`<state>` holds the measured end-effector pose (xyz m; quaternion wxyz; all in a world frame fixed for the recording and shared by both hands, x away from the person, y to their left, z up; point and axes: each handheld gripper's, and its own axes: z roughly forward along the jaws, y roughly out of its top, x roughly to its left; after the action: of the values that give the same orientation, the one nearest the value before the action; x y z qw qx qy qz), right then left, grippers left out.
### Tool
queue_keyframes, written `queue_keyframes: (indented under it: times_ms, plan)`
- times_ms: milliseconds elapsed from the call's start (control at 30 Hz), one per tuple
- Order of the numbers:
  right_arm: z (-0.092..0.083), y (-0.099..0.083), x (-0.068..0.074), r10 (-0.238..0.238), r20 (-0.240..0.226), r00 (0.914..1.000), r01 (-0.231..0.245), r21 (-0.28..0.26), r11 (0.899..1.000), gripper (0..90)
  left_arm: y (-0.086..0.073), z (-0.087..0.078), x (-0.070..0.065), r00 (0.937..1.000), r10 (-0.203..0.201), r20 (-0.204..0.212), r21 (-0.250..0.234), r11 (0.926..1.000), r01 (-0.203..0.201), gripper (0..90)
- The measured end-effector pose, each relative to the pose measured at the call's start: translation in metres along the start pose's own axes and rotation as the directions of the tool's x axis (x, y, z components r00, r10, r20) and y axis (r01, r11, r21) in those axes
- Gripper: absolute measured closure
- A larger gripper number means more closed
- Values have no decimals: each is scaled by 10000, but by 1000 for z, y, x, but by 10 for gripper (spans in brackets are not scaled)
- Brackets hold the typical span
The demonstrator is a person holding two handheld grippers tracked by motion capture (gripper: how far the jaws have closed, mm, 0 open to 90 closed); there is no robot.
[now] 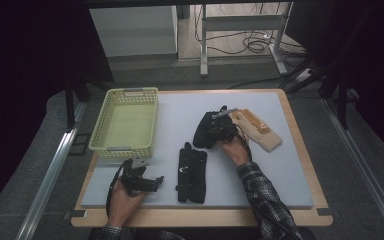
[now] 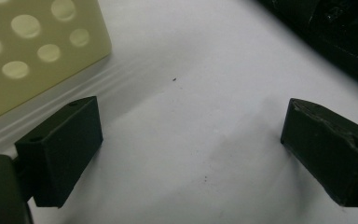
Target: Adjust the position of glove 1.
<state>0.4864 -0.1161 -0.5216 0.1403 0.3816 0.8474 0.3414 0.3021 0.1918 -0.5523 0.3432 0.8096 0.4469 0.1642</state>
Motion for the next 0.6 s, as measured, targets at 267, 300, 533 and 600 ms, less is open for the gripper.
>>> queue_keyframes:
  times_ms: [267, 300, 533, 600]
  plan:
    - [-15, 3, 4, -334, 104, 9994, 337, -372, 9987, 832, 0, 0, 0, 10000, -10, 14, 5, 10000, 10, 56]
    - [-19, 4, 4, -329, 43, 9994, 331, -474, 9983, 833, 0, 0, 0, 10000, -9, 12, 5, 10000, 9, 56]
    - [-56, 14, 8, -540, -312, 9981, 506, -1003, 9937, 834, 0, 0, 0, 10000, -5, 6, 1, 10000, 5, 56]
    - [-64, 14, 10, -624, -348, 9974, 584, -1069, 9925, 834, 0, 0, 0, 10000, -5, 5, 1, 10000, 5, 56]
